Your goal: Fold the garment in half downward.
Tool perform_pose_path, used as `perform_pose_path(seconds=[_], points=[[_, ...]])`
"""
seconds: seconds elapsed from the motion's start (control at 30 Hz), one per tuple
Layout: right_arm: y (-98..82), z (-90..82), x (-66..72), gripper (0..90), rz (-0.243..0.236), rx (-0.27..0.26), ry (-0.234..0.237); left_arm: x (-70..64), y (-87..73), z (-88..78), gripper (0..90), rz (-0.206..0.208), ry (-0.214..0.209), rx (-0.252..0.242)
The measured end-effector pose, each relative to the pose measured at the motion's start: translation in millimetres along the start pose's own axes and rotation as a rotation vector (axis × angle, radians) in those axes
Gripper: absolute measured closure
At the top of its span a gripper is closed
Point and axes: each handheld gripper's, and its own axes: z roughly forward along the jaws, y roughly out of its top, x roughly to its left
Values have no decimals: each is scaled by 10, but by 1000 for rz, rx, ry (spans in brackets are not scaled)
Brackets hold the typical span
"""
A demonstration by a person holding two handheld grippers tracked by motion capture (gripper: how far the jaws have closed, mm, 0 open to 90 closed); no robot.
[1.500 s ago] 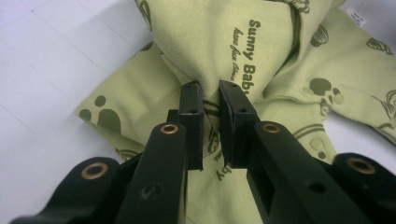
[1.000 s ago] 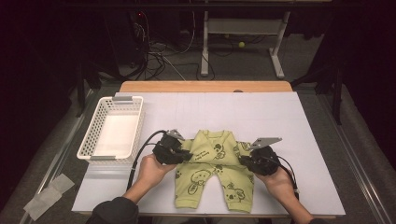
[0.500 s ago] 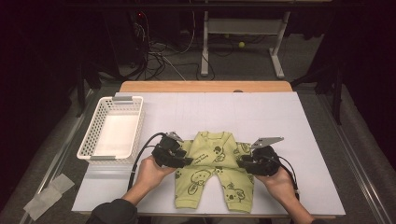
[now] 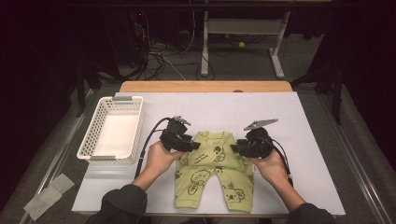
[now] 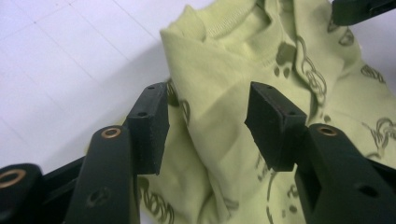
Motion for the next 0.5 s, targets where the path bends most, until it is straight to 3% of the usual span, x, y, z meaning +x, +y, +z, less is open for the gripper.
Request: perform_pose_path(seconds=[0.07, 0.17, 0.27, 0.5], points=[[36, 40, -8, 651, 5, 17, -16, 15, 16, 34, 491, -6, -11, 2], [48, 76, -10, 736, 14, 37, 7, 31, 17, 66, 541, -11, -30, 10], [39, 75, 19, 830, -17, 45, 16, 24, 8, 51, 637, 1, -42, 5], [5, -47, 127, 850, -78, 26, 28, -78, -58, -67, 808, 43, -69, -11]])
